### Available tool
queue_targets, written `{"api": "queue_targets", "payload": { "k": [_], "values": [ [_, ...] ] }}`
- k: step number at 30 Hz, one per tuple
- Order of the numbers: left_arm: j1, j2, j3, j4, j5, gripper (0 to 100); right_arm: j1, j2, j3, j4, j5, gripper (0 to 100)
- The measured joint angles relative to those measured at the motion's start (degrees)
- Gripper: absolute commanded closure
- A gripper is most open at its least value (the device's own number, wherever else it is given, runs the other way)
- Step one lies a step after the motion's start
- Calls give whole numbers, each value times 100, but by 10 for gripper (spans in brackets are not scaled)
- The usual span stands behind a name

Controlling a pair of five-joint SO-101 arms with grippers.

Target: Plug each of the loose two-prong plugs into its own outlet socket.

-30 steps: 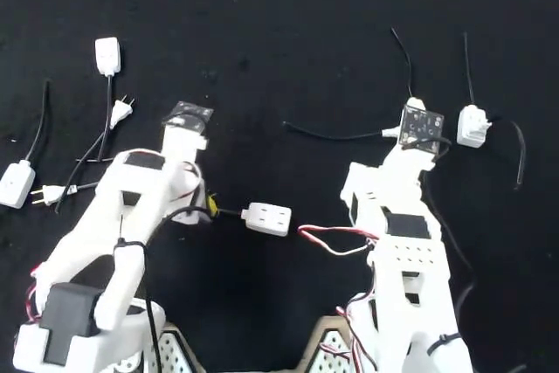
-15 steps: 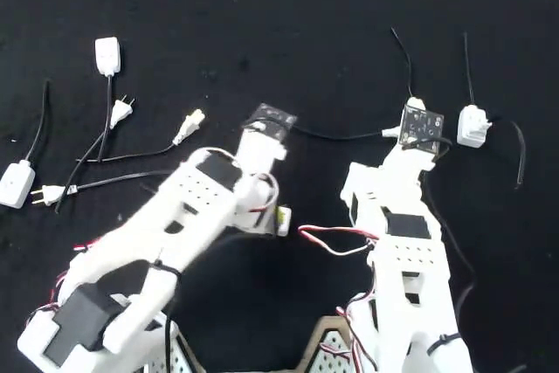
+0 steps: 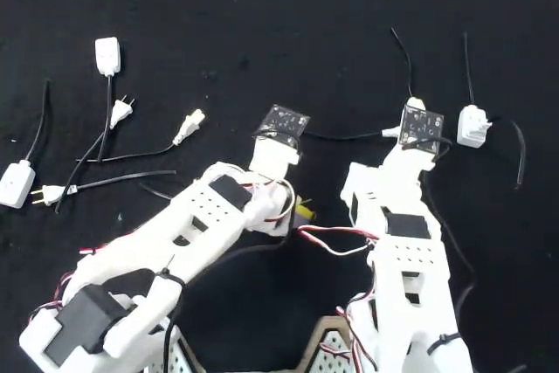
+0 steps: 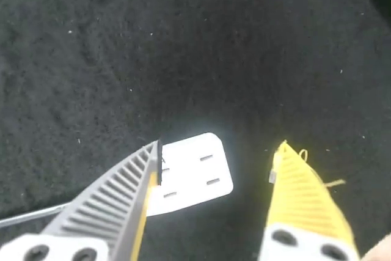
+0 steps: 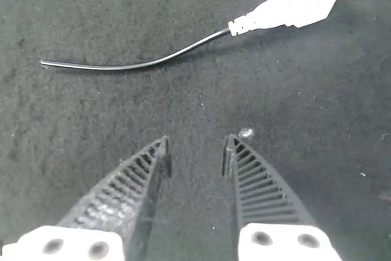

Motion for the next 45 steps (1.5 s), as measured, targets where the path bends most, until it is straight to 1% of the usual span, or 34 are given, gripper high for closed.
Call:
{"api": "queue_targets", "payload": {
  "k": [4,7,10,14,17,19,25,29,34,37,41,43,45],
  "values": [
    [0,26,9,-9,-44,698,0,0,0,0,0,861],
    [-79,246,114,-9,-642,698,0,0,0,0,0,861],
    [-466,571,26,-88,-1187,698,0,0,0,0,0,861],
    [-941,1196,-158,-44,-1547,716,0,0,0,0,0,861],
    [-1064,1301,-202,-53,-1785,718,0,0,0,0,0,861],
    [-1064,1301,-211,0,-1864,718,0,0,0,0,0,861],
    [-1178,1292,-396,659,-1846,719,0,0,0,0,0,861],
    [-1503,870,-396,985,-1837,714,0,0,0,0,0,861],
    [-1987,-220,-404,985,-1829,714,0,0,-18,0,0,861],
    [-2321,-905,-404,1257,-1829,716,0,0,-18,0,0,861],
    [-2963,-1653,-404,1908,-1864,719,0,0,-18,0,0,861],
    [-3411,-1881,-396,2224,-2127,719,0,0,-18,0,0,861],
    [-4026,-1996,-396,2418,-2479,719,0,0,-18,0,0,861]
  ]
}}
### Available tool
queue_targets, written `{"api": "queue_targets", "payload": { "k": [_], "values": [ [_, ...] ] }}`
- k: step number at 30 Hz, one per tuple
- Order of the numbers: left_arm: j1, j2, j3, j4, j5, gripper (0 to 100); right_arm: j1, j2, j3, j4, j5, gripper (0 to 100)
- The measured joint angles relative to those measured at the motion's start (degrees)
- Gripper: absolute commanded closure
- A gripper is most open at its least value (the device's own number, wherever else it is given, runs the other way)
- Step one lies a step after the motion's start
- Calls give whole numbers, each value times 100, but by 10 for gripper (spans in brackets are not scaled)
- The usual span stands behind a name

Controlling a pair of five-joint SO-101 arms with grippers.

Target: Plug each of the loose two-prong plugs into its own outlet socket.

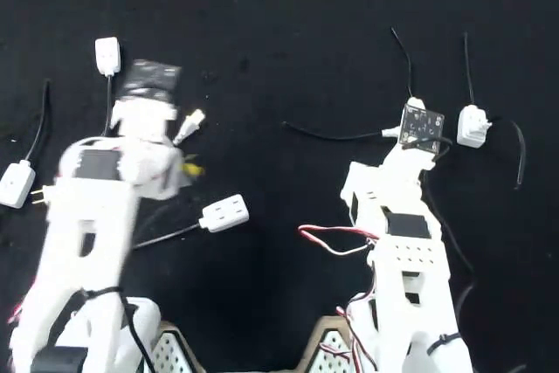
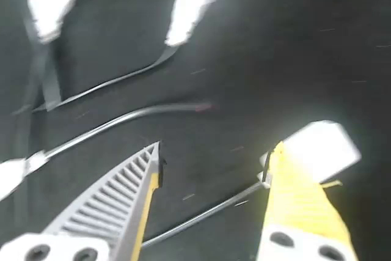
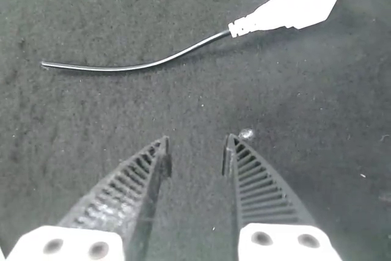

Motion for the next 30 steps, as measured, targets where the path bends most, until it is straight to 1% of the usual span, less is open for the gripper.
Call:
{"api": "queue_targets", "payload": {
  "k": [3,6,8,10,12,16,18,24,28,30],
  "values": [
    [-1187,9,0,70,-519,719,0,0,0,0,0,861],
    [-2259,334,-9,97,-1064,719,0,0,0,0,0,861],
    [-2734,642,-105,105,-1248,719,0,0,0,0,0,861],
    [-3015,985,-202,105,-1301,719,0,0,0,0,0,861],
    [-3147,1345,-343,105,-1301,719,0,0,0,0,0,861],
    [-3165,1996,-791,105,-1345,719,0,0,0,0,0,861],
    [-3165,2286,-1125,105,-1609,719,0,0,0,0,0,861],
    [-3226,3209,-1829,105,-2927,719,0,0,0,0,0,861],
    [-3218,3771,-1960,-9,-3165,720,0,0,0,0,0,861],
    [-3218,3965,-2013,-229,-3182,749,0,0,0,0,0,861]
  ]
}}
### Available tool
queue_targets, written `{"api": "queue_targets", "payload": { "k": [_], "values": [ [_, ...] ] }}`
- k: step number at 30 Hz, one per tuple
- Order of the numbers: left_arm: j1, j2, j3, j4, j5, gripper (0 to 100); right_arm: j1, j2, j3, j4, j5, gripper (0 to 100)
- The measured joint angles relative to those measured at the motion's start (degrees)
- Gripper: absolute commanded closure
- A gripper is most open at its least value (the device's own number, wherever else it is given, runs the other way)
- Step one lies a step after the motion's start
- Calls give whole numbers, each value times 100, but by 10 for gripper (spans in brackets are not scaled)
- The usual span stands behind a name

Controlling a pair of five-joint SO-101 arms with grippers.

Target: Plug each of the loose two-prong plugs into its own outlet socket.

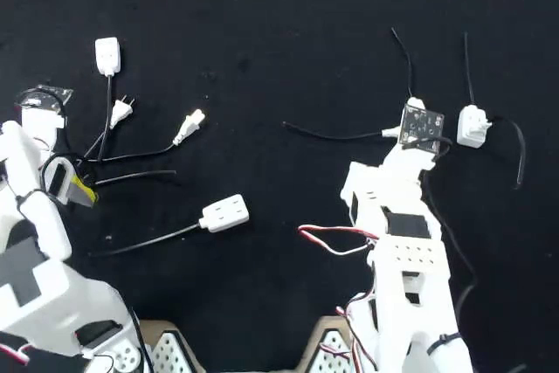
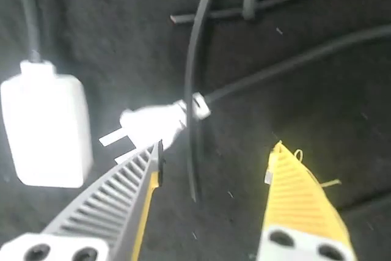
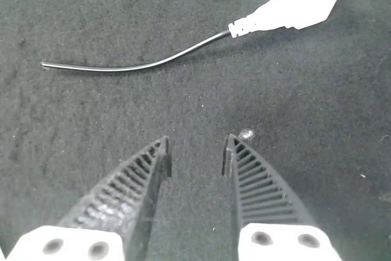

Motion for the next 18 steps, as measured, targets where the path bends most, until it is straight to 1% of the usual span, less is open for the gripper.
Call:
{"api": "queue_targets", "payload": {
  "k": [2,5,7,10,14,18],
  "values": [
    [0,88,-35,-97,0,823,0,0,0,0,0,861],
    [0,105,-35,-132,0,981,0,0,0,0,0,861],
    [0,132,-35,-132,0,944,0,0,0,0,0,861],
    [0,158,-35,-132,0,975,0,0,0,0,0,861],
    [0,158,-35,-114,0,970,0,0,0,0,0,861],
    [0,70,-176,431,0,970,0,0,0,0,0,861]
  ]
}}
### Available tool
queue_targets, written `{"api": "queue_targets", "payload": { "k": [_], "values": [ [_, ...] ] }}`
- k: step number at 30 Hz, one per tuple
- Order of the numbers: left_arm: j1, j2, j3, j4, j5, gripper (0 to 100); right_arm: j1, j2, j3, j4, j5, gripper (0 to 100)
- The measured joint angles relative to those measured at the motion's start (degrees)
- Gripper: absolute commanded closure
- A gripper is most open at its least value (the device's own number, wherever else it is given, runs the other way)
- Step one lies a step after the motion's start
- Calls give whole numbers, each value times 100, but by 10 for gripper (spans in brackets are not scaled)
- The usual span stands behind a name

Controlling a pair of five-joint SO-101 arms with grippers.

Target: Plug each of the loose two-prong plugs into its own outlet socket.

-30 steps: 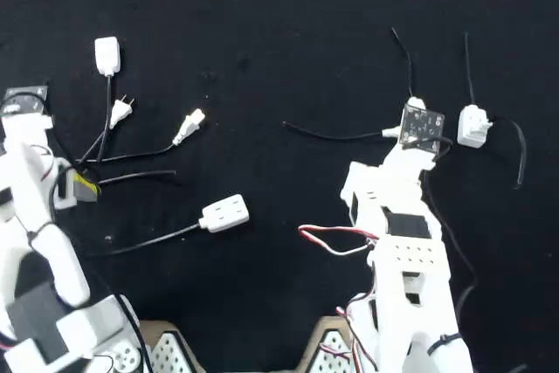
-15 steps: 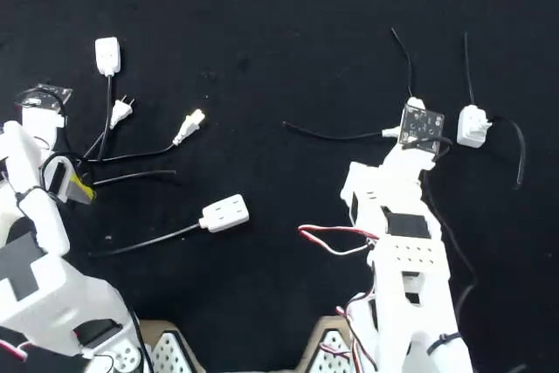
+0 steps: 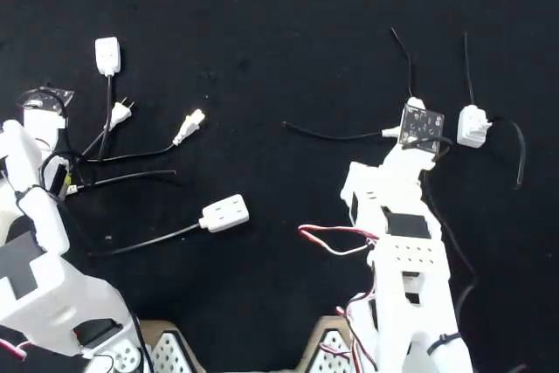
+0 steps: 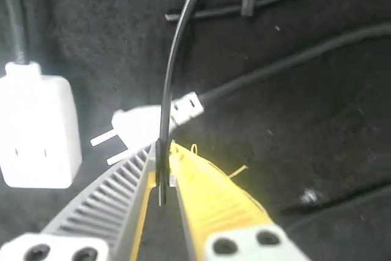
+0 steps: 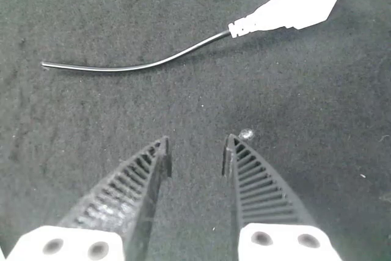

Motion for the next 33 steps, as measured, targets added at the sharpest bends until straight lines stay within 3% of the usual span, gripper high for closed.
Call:
{"api": "queue_targets", "payload": {
  "k": [13,18,27,30,33],
  "values": [
    [211,-2154,-211,1073,176,970,0,0,0,0,0,861],
    [1064,-3244,-220,1336,870,970,0,0,0,0,0,861],
    [3209,-5451,-220,1486,1881,970,0,0,0,0,0,861],
    [3534,-5846,-202,1486,1934,966,0,0,0,0,0,861],
    [3429,-5846,167,1486,1697,957,0,0,0,0,0,861]
  ]
}}
